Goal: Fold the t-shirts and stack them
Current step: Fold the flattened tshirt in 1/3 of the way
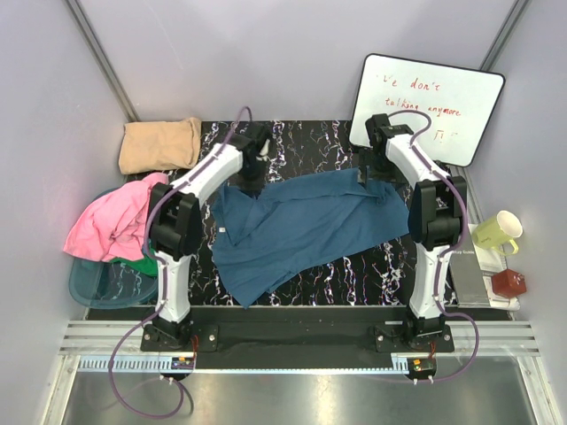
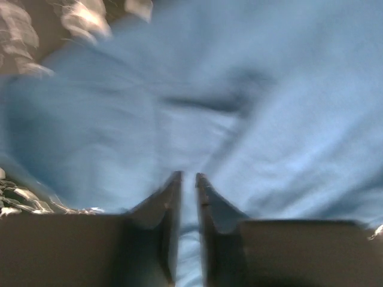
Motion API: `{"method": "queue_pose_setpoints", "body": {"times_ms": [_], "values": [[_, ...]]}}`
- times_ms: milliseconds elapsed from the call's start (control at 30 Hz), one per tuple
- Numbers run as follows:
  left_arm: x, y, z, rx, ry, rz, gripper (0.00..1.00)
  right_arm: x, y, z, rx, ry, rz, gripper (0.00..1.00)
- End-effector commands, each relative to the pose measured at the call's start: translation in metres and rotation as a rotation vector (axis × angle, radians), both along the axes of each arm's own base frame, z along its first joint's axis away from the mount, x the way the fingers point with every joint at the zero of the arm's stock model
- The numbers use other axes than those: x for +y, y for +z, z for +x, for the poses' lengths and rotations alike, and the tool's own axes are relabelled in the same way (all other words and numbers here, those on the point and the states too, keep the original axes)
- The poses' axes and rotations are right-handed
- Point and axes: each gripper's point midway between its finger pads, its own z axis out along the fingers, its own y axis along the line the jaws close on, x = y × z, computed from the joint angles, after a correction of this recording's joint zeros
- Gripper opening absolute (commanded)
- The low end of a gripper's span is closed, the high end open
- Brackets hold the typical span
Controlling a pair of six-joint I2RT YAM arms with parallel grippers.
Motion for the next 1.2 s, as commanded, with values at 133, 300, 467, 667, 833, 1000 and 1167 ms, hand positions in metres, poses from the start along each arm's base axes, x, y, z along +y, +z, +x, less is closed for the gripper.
{"method": "queue_pose_setpoints", "body": {"times_ms": [133,300,467,667,833,1000,1167], "values": [[0.076,0.023,0.073,-0.101,0.196,0.092,0.87,0.008,0.014,0.037,-0.085,0.008,0.009,1.0],[0.102,0.022,0.078,-0.095,0.265,0.094,0.99,0.006,0.006,0.055,-0.099,-0.003,-0.008,1.0],[0.106,0.013,0.075,-0.061,0.283,0.074,0.93,0.004,-0.021,0.064,-0.065,-0.016,-0.024,1.0],[0.097,-0.015,0.07,0.019,0.287,0.042,0.06,0.015,-0.038,0.078,-0.059,-0.004,0.026,0.68],[0.101,-0.029,0.066,0.059,0.31,0.056,0.0,0.018,-0.032,0.086,-0.082,0.008,0.048,0.28],[0.132,-0.02,0.076,0.027,0.371,0.087,0.0,0.003,-0.019,0.085,-0.1,-0.013,0.009,0.02],[0.159,-0.005,0.089,-0.015,0.434,0.105,0.0,-0.022,-0.01,0.076,-0.105,-0.066,-0.042,0.0]]}}
